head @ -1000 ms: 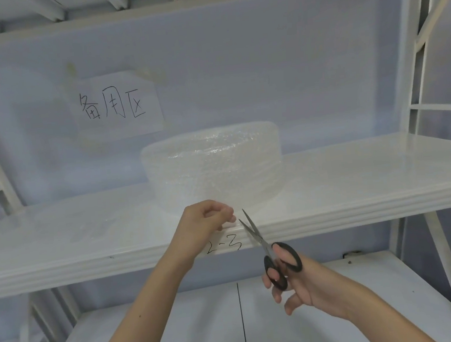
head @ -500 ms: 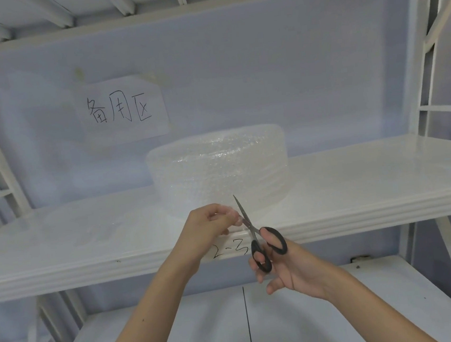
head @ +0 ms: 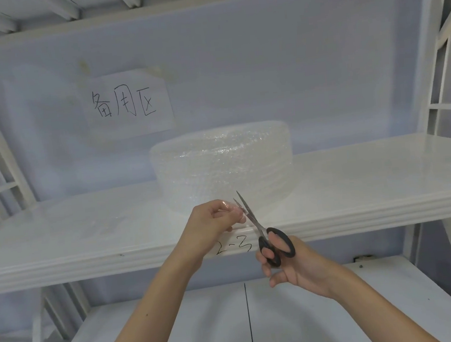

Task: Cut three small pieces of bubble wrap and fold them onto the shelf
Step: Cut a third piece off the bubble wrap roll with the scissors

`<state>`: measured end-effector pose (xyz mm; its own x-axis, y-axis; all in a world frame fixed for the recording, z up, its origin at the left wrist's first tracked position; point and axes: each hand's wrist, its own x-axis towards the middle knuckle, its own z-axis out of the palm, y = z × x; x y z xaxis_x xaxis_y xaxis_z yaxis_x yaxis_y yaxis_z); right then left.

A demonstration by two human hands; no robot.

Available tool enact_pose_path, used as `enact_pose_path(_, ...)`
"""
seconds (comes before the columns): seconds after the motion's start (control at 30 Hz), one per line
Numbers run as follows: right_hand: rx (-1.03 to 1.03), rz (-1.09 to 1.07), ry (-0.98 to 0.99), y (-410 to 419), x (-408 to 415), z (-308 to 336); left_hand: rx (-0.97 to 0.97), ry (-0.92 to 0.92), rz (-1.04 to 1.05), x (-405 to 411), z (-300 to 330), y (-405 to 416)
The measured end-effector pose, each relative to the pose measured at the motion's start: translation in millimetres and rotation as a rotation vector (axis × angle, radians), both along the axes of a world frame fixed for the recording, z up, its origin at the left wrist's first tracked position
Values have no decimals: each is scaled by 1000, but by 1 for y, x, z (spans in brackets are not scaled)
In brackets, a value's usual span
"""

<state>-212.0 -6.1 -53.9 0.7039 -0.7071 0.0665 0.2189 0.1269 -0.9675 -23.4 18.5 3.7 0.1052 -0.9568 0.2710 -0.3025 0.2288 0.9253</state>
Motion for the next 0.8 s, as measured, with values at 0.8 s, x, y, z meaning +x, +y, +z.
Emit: enact_pose_path(0.8, 50, 131, 5, 7, -3, -3, 8, 20, -99, 11, 1, 7)
